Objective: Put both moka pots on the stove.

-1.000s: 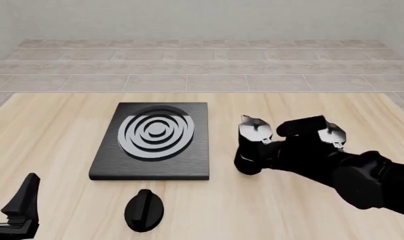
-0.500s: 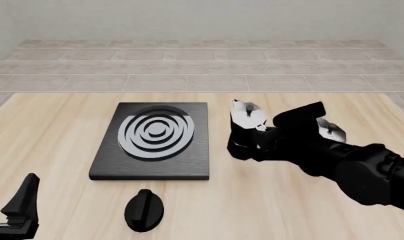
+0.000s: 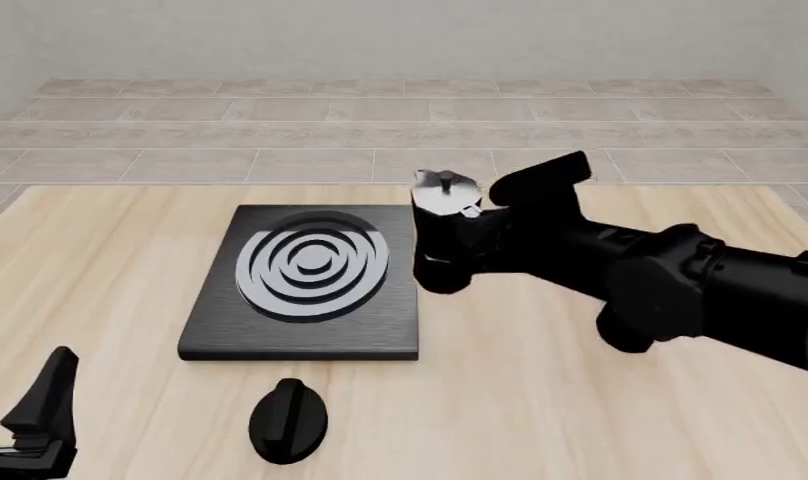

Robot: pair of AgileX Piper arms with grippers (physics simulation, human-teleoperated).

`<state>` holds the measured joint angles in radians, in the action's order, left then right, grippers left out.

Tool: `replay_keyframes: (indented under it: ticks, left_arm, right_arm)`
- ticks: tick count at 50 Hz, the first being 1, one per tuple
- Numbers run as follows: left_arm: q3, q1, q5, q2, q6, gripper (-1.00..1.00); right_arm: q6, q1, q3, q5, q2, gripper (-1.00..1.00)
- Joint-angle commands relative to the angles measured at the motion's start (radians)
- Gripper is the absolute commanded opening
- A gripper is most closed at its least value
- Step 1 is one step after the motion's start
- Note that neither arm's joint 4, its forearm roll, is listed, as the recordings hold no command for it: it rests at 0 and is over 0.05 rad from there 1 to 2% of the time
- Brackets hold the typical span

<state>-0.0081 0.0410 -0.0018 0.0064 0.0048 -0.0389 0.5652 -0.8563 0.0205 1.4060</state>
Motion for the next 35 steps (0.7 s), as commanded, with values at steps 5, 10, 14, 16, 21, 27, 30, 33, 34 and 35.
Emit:
replay_keyframes:
  ticks: [5, 10, 14, 16, 21, 27, 30, 33, 34, 35]
  left_arm:
    - [0.001, -0.002, -0.001, -0.003, 0.004, 1.0]
    - [-0.001, -0.004, 0.001, -0.003, 0.005, 1.0]
    - [-0.004, -0.006, 0.003, -0.002, 0.006, 1.0]
    - [-0.002, -0.005, 0.001, -0.002, 0.006, 1.0]
    - [-0.006, -0.005, 0.004, -0.001, 0.006, 1.0]
    - [-0.004, -0.006, 0.001, -0.002, 0.005, 1.0]
    - [-0.004, -0.005, 0.001, -0.003, 0.005, 1.0]
    - [-0.001, -0.005, -0.003, -0.002, 0.005, 1.0]
    - [0.0, -0.005, -0.004, -0.002, 0.005, 1.0]
    - [-0.001, -0.005, -0.004, -0.001, 0.004, 1.0]
  right_arm:
    - [0.004, 0.035, -0.187, -0.014, 0.102, -1.0]
    - [0.004, 0.041, -0.216, -0.007, 0.131, -1.0]
    - [0.001, 0.041, -0.268, -0.009, 0.166, -1.0]
    - [0.0, 0.041, -0.285, -0.009, 0.176, -1.0]
    - [-0.002, 0.045, -0.31, 0.003, 0.203, -1.0]
    - [-0.008, 0.046, -0.334, 0.026, 0.241, -1.0]
    - [-0.007, 0.045, -0.345, 0.033, 0.257, -1.0]
    - [-0.007, 0.05, -0.359, 0.04, 0.273, -1.0]
    - [-0.009, 0.052, -0.364, 0.042, 0.278, -1.0]
    - [-0.005, 0.053, -0.374, 0.043, 0.286, -1.0]
